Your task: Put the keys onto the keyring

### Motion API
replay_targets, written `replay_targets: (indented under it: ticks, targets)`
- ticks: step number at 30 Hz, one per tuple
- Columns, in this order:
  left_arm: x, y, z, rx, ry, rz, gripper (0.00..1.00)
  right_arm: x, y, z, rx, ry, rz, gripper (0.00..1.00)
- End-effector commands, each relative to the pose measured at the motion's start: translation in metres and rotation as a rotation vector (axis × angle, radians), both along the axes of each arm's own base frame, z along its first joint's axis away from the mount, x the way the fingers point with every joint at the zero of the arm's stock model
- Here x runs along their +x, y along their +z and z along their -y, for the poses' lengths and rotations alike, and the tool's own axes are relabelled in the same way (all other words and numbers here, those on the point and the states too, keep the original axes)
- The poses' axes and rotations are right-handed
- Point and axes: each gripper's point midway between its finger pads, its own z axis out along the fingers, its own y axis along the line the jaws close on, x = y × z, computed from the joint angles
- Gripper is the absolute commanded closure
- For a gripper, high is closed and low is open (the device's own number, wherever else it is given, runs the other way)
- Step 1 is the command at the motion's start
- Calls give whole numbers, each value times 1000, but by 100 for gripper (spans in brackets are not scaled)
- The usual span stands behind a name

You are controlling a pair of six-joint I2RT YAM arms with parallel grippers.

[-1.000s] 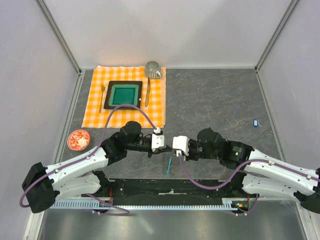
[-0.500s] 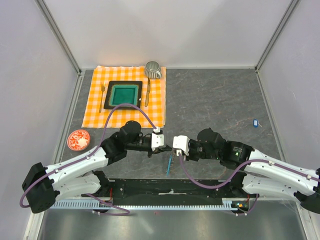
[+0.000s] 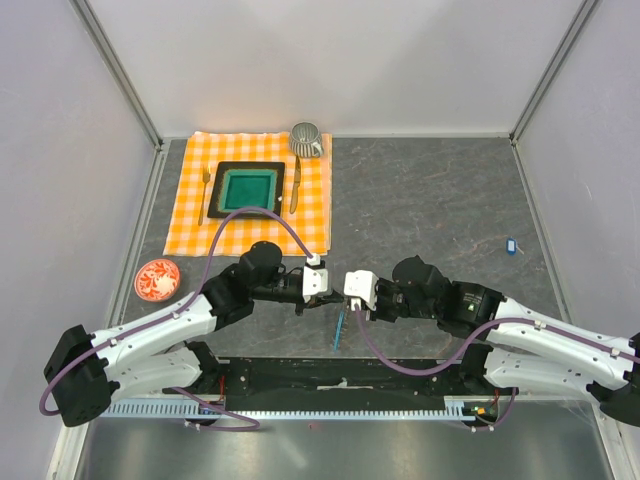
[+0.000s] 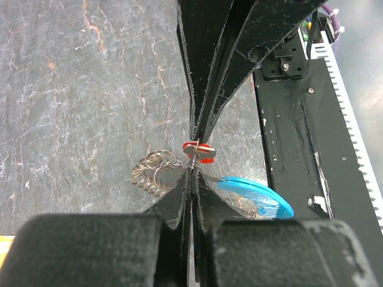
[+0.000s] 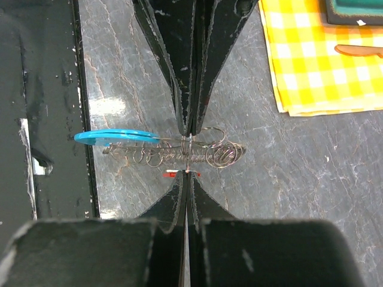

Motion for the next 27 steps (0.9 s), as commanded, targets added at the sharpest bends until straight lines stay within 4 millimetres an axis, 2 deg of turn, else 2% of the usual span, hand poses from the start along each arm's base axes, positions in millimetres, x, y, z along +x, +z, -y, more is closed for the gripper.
replay_targets:
  ticks: [1, 27]
  targets:
    - [2, 31, 8, -92, -16, 32, 98, 3, 4, -4, 24, -18, 9, 100]
    - [4, 30, 8, -90, 1, 27, 98, -2, 6, -3, 30, -4, -5, 100]
